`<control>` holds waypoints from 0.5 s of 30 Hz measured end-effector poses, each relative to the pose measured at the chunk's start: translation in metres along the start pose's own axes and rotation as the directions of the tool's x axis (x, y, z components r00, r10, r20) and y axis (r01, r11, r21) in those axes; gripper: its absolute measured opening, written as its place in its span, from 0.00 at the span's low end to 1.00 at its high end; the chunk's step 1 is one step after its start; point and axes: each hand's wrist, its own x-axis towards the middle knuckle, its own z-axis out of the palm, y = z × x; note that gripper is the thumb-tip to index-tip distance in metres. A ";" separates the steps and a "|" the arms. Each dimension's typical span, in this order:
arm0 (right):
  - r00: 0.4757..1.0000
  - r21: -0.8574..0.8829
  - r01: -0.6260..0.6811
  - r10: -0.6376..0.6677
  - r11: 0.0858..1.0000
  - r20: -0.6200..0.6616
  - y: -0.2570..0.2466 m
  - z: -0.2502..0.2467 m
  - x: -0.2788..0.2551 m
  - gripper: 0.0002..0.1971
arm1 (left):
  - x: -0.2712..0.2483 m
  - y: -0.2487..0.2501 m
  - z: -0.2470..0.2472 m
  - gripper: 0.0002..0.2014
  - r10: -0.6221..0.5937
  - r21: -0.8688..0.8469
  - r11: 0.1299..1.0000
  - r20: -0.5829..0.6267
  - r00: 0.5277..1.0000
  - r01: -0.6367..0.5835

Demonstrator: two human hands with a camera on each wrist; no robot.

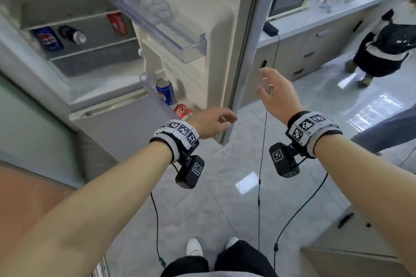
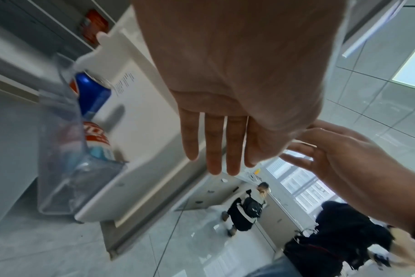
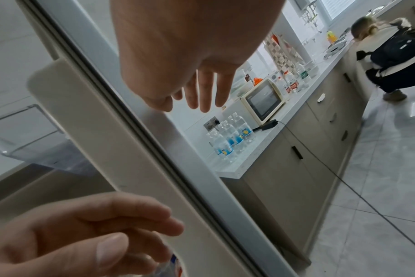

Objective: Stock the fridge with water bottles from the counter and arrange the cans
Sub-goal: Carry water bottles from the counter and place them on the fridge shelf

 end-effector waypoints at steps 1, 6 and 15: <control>1.000 -0.020 -0.008 0.008 1.000 0.002 0.008 -0.004 -0.002 0.21 | 0.006 0.004 0.007 0.16 0.015 -0.003 1.000 0.008 1.000 -0.015; 0.998 -0.051 -0.038 0.035 0.998 -0.051 0.056 -0.025 -0.005 0.18 | 0.047 0.030 0.035 0.16 0.097 -0.019 0.995 0.003 0.995 -0.097; 0.994 0.002 -0.031 0.031 1.000 -0.100 0.145 -0.071 0.043 0.17 | 0.159 0.065 0.066 0.20 0.083 0.064 0.995 -0.179 0.980 -0.073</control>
